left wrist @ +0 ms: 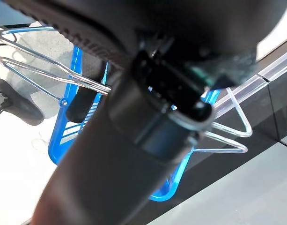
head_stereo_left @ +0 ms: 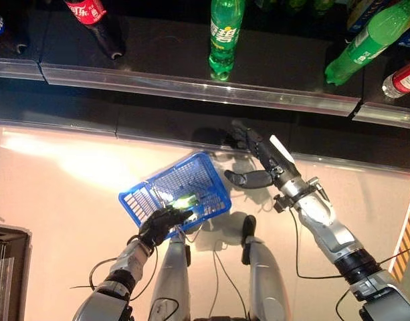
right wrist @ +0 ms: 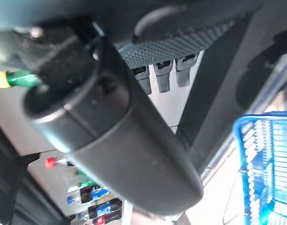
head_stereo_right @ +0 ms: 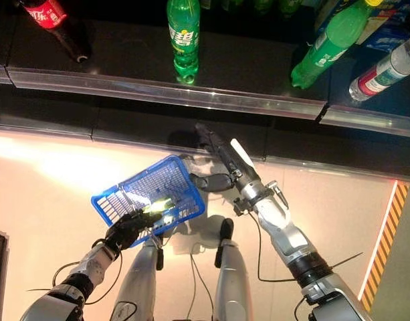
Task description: Pick up the drink and place into the basket.
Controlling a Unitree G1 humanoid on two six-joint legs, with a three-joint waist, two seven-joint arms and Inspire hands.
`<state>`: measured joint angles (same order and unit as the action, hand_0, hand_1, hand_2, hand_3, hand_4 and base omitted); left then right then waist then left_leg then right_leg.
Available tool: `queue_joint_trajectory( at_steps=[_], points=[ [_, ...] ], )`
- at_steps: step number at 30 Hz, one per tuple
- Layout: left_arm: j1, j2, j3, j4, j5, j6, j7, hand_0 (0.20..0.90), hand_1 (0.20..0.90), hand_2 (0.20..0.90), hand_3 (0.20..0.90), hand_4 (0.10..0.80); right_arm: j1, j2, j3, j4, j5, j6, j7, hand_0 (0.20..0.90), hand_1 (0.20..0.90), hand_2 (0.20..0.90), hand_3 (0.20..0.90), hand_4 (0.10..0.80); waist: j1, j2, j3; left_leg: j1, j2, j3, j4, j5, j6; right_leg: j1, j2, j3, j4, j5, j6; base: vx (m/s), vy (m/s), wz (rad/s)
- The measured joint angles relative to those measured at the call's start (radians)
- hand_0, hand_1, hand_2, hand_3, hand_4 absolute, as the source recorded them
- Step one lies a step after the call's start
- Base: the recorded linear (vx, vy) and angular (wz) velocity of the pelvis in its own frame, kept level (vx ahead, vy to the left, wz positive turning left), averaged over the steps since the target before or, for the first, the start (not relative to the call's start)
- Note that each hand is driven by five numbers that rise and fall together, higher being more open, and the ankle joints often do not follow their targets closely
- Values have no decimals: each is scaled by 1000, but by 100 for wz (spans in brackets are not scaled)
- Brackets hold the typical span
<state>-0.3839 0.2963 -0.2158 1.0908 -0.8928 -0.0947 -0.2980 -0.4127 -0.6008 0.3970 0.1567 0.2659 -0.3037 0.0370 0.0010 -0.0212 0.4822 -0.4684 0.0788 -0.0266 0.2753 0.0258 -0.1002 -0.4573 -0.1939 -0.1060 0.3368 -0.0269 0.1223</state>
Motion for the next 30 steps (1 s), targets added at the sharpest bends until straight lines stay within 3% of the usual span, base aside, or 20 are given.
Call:
queue_joint_trajectory(
  at_steps=[14, 30],
  points=[
    [0, 3, 2, 7, 1, 0, 0, 300, 300, 300, 200, 100, -20, -2, -110, -95, 131, -52, -32, 900, 900, 900, 900, 800, 19, -2, 17, 30, 2, -4, -12, 0, 1, 55, 6, -13, -60, 24, 2, 8, -5, 0],
    [1, 3, 59, 9, -19, 31, 12, 300, 300, 300, 200, 100, -95, -1, -150, -95, 140, -96, -133, 900, 900, 900, 900, 800, 53, -9, 22, 53, 2, -12, -14, -1, 1, 100, 8, -27, -94, 33, 3, 10, -10, 1]
  ],
)
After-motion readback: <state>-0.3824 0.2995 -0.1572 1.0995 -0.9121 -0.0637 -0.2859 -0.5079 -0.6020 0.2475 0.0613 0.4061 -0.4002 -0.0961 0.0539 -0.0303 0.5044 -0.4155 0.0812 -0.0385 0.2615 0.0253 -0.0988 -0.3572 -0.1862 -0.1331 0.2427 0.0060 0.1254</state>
